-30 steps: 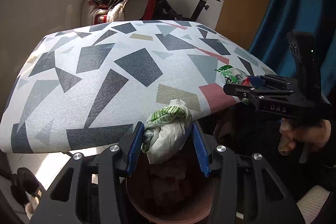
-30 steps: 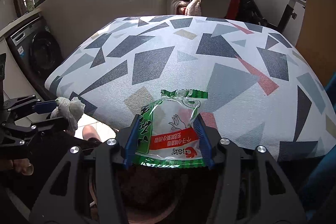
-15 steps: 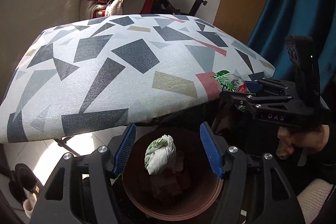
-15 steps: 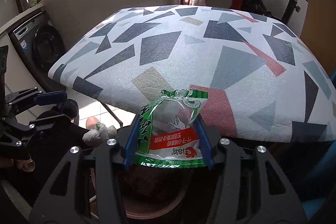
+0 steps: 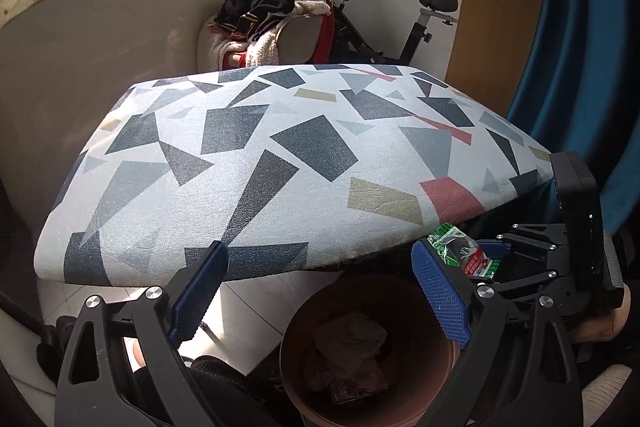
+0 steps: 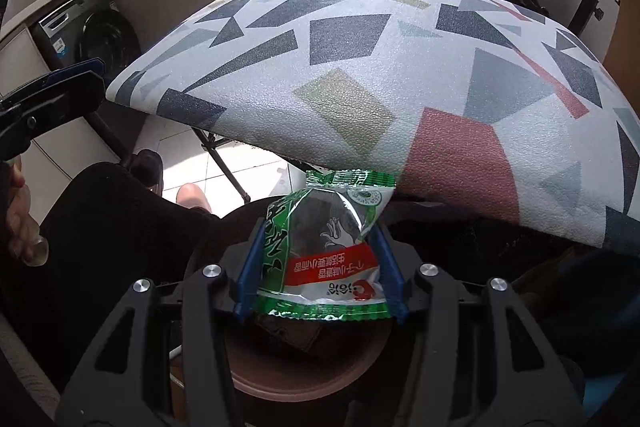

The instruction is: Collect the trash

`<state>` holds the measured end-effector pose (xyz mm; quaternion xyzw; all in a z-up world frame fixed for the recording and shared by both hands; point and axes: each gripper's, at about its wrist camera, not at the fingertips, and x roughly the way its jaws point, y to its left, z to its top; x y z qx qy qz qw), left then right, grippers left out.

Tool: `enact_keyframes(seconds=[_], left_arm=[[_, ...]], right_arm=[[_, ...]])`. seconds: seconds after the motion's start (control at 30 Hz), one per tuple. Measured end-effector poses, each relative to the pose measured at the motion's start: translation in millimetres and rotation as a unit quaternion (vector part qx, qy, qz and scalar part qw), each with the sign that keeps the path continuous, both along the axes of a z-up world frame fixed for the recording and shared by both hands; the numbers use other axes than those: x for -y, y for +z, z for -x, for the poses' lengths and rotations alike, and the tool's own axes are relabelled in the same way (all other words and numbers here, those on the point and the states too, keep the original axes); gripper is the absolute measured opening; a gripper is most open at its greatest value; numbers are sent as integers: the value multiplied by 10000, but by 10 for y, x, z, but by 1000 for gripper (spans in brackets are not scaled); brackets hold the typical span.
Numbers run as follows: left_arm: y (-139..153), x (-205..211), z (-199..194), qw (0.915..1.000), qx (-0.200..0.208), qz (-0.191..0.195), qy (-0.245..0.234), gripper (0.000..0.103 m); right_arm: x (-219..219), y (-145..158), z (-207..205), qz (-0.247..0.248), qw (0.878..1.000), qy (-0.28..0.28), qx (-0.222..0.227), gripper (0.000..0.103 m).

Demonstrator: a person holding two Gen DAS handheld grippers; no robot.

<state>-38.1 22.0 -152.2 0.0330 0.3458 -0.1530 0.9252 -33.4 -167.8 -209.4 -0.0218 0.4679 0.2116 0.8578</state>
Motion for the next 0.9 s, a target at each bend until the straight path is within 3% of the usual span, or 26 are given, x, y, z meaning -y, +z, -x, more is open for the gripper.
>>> enact_keyframes(seconds=[0.23, 0.33, 0.47, 0.9], left_arm=[[-19, -46, -14, 9999, -27, -16, 114, 91], [-21, -59, -12, 9998, -22, -37, 170, 92], [-31, -86, -21, 9995, -40, -104, 291, 95], [-32, -117, -72, 9990, -131, -152, 402, 97]], right_arm=[[-42, -34, 3, 103, 9999, 45, -67, 59], [-76, -35, 16, 225, 9997, 43, -17, 81], [-90, -16, 30, 288, 9996, 52, 56, 94], [-39, 50, 23, 298, 9994, -61, 147, 97]])
